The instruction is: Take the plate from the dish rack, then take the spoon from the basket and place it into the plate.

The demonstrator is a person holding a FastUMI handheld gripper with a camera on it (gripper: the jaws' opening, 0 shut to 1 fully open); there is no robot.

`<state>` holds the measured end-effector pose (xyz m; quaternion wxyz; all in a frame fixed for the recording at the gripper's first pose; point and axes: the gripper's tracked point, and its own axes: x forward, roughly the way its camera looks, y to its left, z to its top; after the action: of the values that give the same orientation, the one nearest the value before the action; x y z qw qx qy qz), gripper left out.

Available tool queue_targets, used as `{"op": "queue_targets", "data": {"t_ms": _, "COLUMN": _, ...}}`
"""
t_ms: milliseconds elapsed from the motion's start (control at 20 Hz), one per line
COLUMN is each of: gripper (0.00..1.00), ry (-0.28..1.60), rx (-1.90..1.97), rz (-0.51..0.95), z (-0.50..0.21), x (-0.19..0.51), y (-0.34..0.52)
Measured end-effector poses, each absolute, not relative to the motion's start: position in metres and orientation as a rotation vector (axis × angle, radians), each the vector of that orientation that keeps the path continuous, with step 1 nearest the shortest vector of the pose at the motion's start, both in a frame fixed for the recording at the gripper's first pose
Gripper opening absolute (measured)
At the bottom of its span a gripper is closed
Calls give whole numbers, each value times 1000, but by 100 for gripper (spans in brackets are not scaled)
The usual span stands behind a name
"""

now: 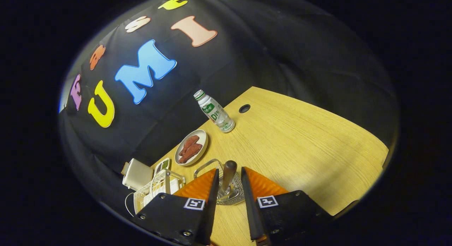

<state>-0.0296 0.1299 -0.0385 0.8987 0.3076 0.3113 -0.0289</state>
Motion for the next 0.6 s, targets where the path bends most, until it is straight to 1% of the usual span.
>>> {"op": "queue_targets", "data": {"t_ms": 50, "gripper": 39, "ry": 637, "rx": 635, "rz": -68, "z": -36, "x": -29, "y": 129}}
{"op": "queue_targets", "data": {"t_ms": 100, "gripper": 20, "ry": 641, "rx": 634, "rz": -66, "z": -31, "x": -27, "y": 126}}
{"op": "queue_targets", "data": {"t_ms": 200, "gripper": 20, "ry": 648, "rx": 621, "rz": -53, "z": -55, "x": -14, "y": 141}}
{"op": "queue_targets", "data": {"t_ms": 250, "gripper": 19, "ry": 643, "rx": 614, "rz": -73, "z": -49, "x": -2, "y": 137}}
{"op": "queue_targets", "data": {"t_ms": 300, "gripper": 6, "ry": 641, "rx": 597, "rz": -66, "z": -38, "x": -7, "y": 133}}
{"op": "queue_targets", "data": {"t_ms": 600, "gripper": 6, "ry": 595, "rx": 416, "rz": -7, "z": -5, "x": 1, "y": 134}}
